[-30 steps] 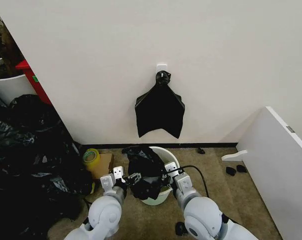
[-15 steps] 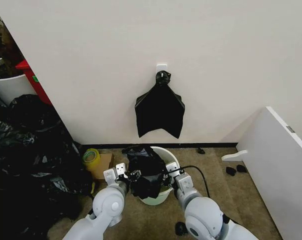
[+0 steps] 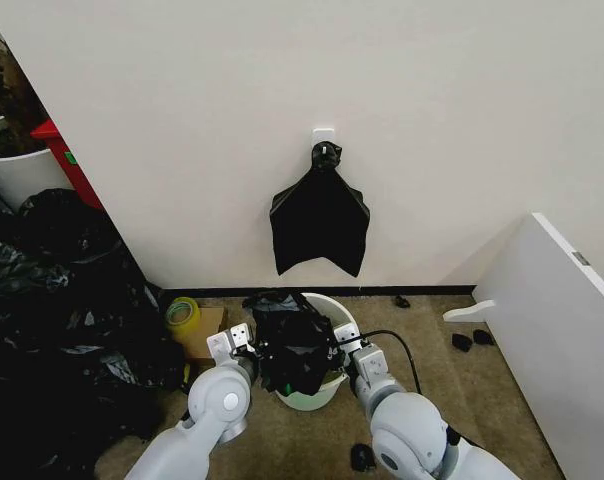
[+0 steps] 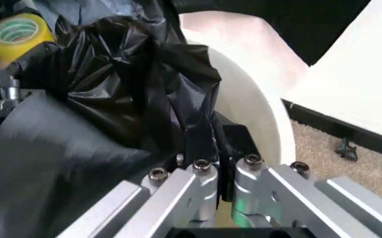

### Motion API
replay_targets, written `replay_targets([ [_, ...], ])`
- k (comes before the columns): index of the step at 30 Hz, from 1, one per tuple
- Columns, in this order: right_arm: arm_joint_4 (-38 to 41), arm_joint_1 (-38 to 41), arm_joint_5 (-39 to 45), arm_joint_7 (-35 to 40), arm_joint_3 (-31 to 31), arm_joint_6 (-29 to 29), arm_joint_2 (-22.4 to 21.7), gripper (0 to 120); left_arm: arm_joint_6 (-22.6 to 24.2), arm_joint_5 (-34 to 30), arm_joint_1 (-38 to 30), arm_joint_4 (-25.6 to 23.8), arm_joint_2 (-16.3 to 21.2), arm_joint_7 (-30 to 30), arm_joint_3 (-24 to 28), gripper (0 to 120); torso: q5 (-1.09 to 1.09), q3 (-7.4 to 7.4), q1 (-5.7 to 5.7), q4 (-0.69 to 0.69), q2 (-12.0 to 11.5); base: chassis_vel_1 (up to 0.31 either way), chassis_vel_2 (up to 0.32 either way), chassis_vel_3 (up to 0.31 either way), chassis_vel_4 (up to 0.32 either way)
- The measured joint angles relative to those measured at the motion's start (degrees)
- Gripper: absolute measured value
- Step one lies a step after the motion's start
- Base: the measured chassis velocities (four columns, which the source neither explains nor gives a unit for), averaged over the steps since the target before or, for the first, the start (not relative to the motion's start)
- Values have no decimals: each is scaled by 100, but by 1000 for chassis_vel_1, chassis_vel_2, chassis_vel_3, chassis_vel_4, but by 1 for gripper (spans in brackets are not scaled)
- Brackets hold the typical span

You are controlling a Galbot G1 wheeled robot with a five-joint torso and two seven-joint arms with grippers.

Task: Place the garbage bag over the trash bin.

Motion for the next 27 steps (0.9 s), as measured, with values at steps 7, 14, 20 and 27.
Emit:
replay_targets([
  [7,53,-110,-1,0,127,57,8,0,-188,55,138,-100,66,142,-197,3,0,0,0,0,0,0,0,0,0],
  [14,349,-299,98,0,466,95,-7,0,-384,424,290,-165,156,243,-332,3,0,-1,0,1,0,0,0,0,0],
  [20,469,-559,202,-15,907,134,-120,0,-475,431,399,-278,195,292,-514,3,0,0,0,0,0,0,0,0,0],
  [27,410,-974,237,-207,1293,391,-333,0,-483,399,583,-504,315,370,-756,3,0,-1,0,0,0,0,0,0,0],
])
